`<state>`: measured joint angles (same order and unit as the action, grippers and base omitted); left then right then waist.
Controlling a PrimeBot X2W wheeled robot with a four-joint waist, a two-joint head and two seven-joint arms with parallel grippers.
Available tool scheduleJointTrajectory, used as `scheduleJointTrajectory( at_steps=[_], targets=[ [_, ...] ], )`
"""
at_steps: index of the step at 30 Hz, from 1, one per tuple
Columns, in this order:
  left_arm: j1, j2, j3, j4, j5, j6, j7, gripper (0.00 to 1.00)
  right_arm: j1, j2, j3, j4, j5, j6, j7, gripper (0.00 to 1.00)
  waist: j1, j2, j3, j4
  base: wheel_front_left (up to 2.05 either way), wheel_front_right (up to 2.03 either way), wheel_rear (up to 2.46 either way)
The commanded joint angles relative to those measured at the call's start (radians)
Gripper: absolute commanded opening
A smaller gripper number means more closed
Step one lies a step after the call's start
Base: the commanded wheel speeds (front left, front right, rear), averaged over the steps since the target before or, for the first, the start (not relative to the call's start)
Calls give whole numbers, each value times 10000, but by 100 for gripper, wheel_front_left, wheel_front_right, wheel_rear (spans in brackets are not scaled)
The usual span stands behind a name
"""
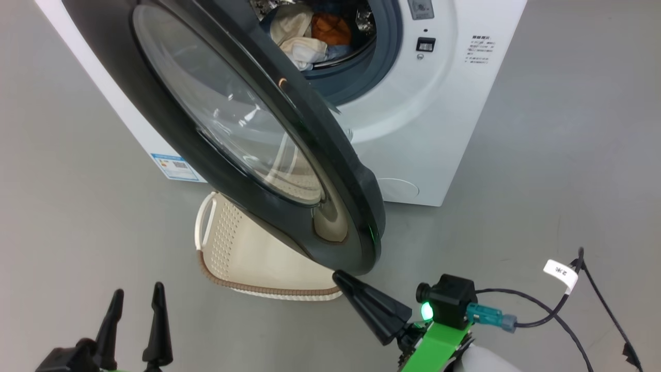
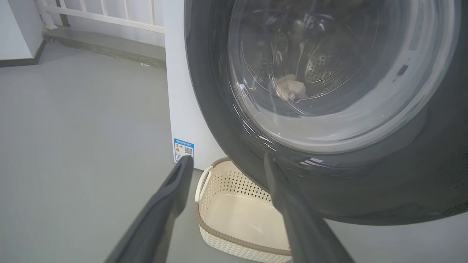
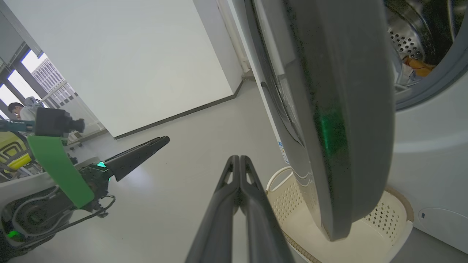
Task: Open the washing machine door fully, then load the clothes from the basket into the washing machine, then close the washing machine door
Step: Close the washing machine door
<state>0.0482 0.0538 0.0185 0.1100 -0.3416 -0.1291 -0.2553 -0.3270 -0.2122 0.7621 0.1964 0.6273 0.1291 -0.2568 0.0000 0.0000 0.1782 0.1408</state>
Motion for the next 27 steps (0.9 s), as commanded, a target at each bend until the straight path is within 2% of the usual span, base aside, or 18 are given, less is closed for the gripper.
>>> scheduleJointTrajectory(
  at_steps=[1,7,17,27],
  targets=[
    [-467,86,304,-173,-98,-15,-65,100,-246,212,-21,-22,-12,16,-49,0,0,0,87,43,0,0,0],
    [-638,69,292,-173,-123,-15,-65,100,-500,374,-452,409,-53,16,-49,0,0,0,281,80,0,0,0],
    [-801,62,288,-267,-139,-15,-65,100,-768,389,-1089,451,-164,16,-49,0,0,0,551,64,0,0,0],
    [-1238,27,180,-348,-182,-15,-65,100,-1148,299,-2246,427,-298,16,-49,0,0,0,1064,143,0,0,0]
  ],
)
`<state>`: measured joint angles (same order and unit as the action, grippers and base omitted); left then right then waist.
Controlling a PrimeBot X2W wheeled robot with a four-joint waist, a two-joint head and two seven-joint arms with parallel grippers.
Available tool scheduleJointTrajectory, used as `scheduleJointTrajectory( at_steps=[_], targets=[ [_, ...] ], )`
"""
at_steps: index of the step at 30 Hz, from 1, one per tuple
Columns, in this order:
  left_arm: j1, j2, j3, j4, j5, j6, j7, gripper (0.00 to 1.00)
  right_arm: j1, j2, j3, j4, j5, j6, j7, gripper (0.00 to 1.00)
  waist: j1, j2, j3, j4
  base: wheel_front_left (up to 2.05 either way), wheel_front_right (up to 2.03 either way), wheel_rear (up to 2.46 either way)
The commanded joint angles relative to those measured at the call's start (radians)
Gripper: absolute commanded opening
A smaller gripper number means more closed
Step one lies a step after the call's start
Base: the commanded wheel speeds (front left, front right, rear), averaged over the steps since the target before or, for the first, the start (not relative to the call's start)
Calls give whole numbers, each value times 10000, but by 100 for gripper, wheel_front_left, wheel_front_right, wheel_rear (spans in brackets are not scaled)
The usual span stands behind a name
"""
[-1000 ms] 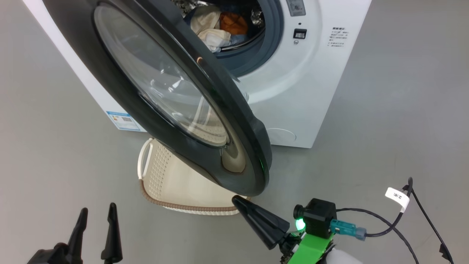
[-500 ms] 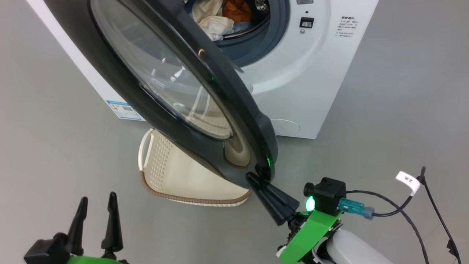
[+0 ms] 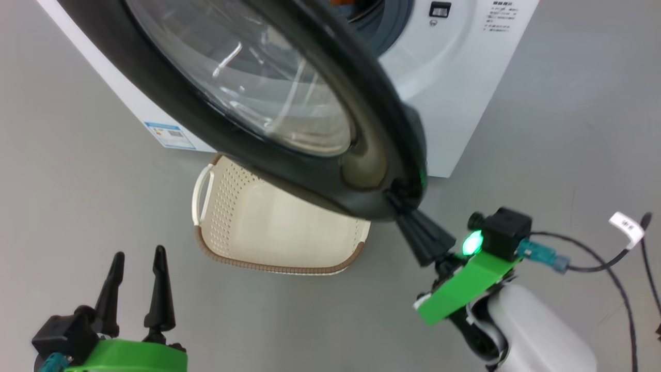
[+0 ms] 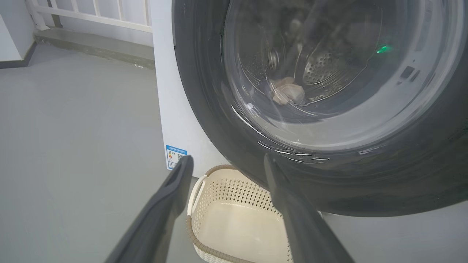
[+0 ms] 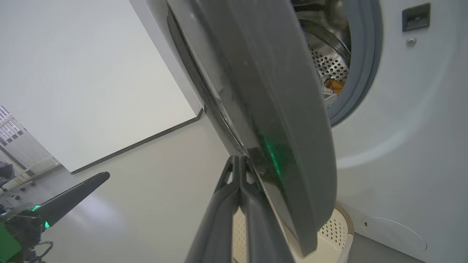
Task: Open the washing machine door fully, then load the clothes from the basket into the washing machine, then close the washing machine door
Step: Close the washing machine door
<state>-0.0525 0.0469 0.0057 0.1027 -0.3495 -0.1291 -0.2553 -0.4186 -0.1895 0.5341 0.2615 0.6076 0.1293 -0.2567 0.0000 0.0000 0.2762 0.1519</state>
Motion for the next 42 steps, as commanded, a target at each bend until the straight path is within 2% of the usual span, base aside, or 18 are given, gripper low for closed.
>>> scheduleJointTrajectory(
  at_steps=[1,12,24,42],
  targets=[
    [-269,90,300,-281,-109,-15,-65,100,-295,84,-114,-187,-141,14,-51,0,0,0,122,42,0,0,0],
    [-595,44,36,-289,-223,-15,-65,100,-980,216,-1612,75,-374,14,-51,0,0,0,609,379,0,0,0],
    [-1043,35,-415,-254,-570,-15,-65,100,-1947,290,-2785,251,-785,14,-51,0,0,0,1142,884,0,0,0],
    [-1590,34,-801,-402,-697,-15,-65,100,-3581,236,-4407,564,-1084,14,-51,0,0,0,1881,1275,0,0,0]
  ],
)
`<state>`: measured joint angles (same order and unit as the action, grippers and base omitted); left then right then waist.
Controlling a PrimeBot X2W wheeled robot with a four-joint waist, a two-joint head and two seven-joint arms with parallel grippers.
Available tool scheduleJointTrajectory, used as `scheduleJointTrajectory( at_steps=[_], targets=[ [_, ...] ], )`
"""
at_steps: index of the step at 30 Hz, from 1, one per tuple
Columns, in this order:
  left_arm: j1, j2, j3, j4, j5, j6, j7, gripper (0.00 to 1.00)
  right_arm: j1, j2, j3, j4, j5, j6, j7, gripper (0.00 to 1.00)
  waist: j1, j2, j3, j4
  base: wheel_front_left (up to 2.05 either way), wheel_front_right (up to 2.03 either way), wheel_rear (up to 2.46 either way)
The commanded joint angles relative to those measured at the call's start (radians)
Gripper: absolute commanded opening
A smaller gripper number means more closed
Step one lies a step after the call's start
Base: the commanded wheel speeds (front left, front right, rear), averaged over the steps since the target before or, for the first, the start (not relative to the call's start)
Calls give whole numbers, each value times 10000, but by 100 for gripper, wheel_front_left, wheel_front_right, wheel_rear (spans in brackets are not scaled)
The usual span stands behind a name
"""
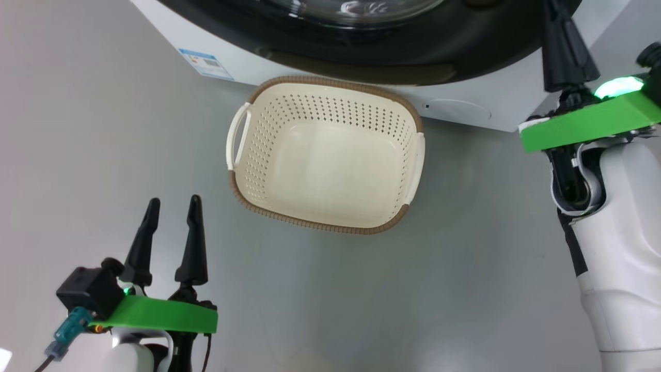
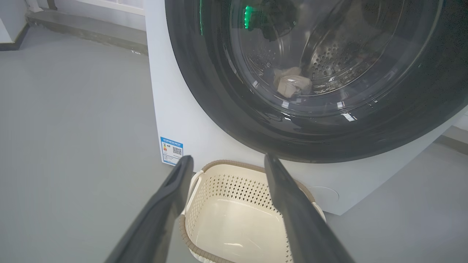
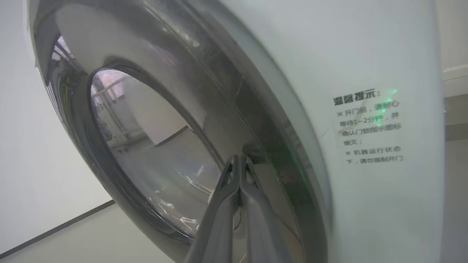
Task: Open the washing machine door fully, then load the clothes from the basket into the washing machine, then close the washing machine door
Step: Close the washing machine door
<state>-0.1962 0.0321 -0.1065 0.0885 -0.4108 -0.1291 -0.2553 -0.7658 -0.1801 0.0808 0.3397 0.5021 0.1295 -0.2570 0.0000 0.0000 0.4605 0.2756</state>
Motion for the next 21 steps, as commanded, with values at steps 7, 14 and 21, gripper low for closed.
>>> scheduleJointTrajectory(
  at_steps=[7,14,21],
  targets=[
    [-236,182,317,-256,-81,-15,-65,100,-291,254,-299,-184,-162,12,-48,0,0,0,115,84,0,0,0],
    [-282,181,352,-238,-33,-15,-65,100,-222,276,-179,-167,-141,12,-48,0,0,0,89,49,0,0,0],
    [-158,181,464,-36,174,-15,-65,100,414,314,390,-169,-26,12,-48,0,0,0,-272,-140,0,0,0]
  ],
)
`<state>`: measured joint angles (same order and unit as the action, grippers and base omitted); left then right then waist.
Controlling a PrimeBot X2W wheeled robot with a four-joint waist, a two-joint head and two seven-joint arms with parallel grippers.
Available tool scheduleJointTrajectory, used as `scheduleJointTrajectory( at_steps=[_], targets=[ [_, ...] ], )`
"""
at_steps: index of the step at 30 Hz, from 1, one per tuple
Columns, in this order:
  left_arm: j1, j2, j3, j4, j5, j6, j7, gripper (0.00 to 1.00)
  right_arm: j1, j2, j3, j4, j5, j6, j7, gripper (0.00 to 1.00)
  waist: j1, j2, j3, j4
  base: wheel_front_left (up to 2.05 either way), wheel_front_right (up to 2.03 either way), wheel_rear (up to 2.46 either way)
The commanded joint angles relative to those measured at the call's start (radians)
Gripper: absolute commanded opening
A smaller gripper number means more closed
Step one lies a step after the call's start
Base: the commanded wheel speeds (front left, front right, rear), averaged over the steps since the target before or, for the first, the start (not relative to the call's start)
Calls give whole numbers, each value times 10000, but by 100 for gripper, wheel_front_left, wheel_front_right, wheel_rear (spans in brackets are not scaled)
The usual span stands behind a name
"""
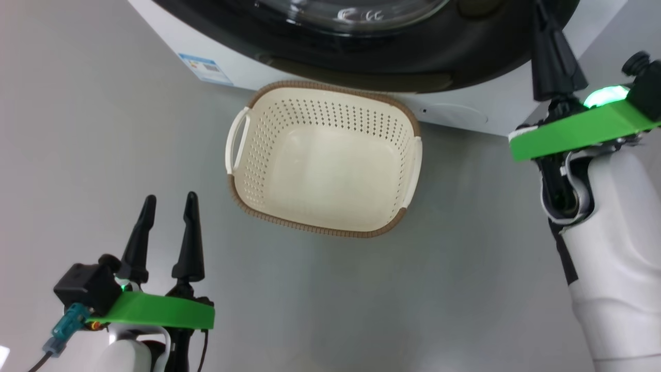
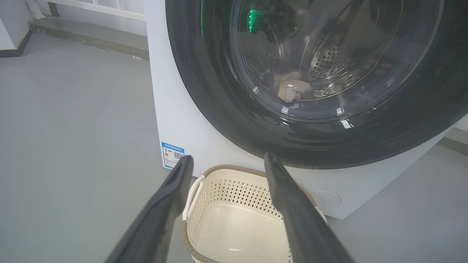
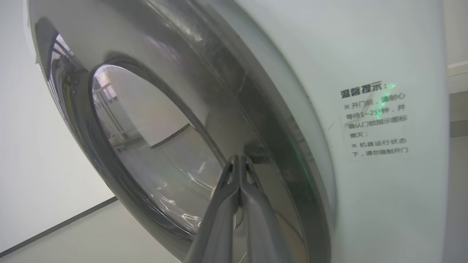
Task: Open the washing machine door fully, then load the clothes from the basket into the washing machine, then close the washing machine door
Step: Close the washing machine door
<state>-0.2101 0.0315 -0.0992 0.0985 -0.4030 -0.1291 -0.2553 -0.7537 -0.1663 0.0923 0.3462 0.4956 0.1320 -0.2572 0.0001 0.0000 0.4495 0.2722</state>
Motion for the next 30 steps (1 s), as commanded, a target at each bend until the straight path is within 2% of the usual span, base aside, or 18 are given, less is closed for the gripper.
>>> scheduleJointTrajectory(
  at_steps=[1,4,6,7,15,30],
  targets=[
    [14,187,422,-101,136,-15,-65,100,419,189,329,-225,54,-13,-46,7,-1,0,-241,-147,0,0,0],
    [122,187,489,37,277,-15,-65,100,824,218,514,-178,84,-13,-46,45,-1,0,-507,-265,0,0,0],
    [188,187,546,114,370,-15,-65,100,1086,244,594,-152,107,-13,-46,84,-1,0,-686,-357,0,0,0],
    [216,187,583,138,415,-15,-65,100,1212,254,619,-144,114,-13,-46,100,-1,0,-777,-405,0,0,0],
    [459,257,745,220,622,-15,-65,100,2056,309,768,-104,100,-13,-46,100,-1,0,-1389,-831,0,0,0],
    [778,777,1009,529,640,-15,-65,100,3522,185,663,-110,-88,-13,-46,100,-1,0,-2200,-2198,0,0,0]
  ],
)
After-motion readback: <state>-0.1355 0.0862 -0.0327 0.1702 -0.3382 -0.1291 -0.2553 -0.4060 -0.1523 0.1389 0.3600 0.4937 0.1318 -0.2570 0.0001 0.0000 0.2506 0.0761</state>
